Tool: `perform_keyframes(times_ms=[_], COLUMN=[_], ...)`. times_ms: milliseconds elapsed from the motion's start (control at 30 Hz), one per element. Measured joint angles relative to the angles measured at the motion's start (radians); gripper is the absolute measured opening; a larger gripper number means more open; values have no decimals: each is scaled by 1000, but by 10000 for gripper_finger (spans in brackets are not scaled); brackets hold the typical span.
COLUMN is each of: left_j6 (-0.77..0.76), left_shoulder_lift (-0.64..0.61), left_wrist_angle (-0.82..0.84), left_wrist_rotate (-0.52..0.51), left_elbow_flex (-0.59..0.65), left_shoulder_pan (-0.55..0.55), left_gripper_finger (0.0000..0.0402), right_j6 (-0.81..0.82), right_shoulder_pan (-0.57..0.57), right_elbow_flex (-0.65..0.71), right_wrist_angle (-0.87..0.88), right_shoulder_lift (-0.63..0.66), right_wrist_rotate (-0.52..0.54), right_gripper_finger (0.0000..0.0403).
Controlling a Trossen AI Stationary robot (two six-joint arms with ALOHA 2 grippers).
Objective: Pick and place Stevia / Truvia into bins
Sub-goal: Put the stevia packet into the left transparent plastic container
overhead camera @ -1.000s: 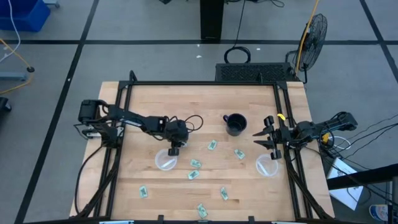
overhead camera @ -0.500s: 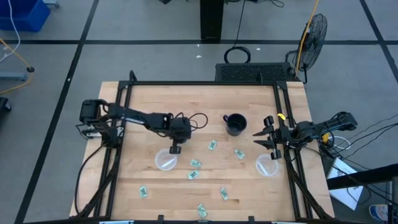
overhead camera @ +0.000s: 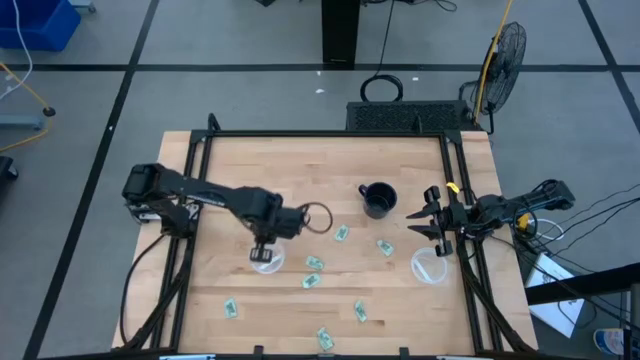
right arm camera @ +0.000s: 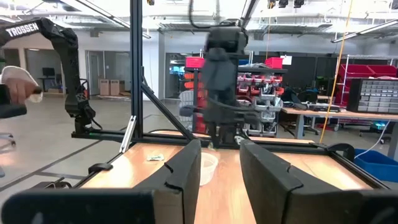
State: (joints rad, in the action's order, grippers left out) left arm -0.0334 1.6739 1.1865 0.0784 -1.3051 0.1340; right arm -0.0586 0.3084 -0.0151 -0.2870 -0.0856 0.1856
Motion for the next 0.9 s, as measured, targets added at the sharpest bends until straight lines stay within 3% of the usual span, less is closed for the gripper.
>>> perform_keyframes(times_ms=[100,267,533,900], left_j6=[-61,-113,-215,-312], left_shoulder_lift=[0,0,1,1], left_wrist_angle=[-21,-191,-424,-457], left_wrist_rotate=[-6,-126,-150,-142], left_elbow_flex=[36,160,291,329], left_shoulder_pan=[64,144,159,159], left_gripper_finger=[9,5,8,42], right_j6=[82,203,212,206], right_shoulder_pan=[0,0,0,0], right_elbow_flex=[0,0,0,0], right_wrist_angle=[1,1,1,0], right_shoulder_lift=[0,0,0,0], right_wrist_rotate=[-1,-3,-5,-7], right_gripper_finger=[105,105,105,105])
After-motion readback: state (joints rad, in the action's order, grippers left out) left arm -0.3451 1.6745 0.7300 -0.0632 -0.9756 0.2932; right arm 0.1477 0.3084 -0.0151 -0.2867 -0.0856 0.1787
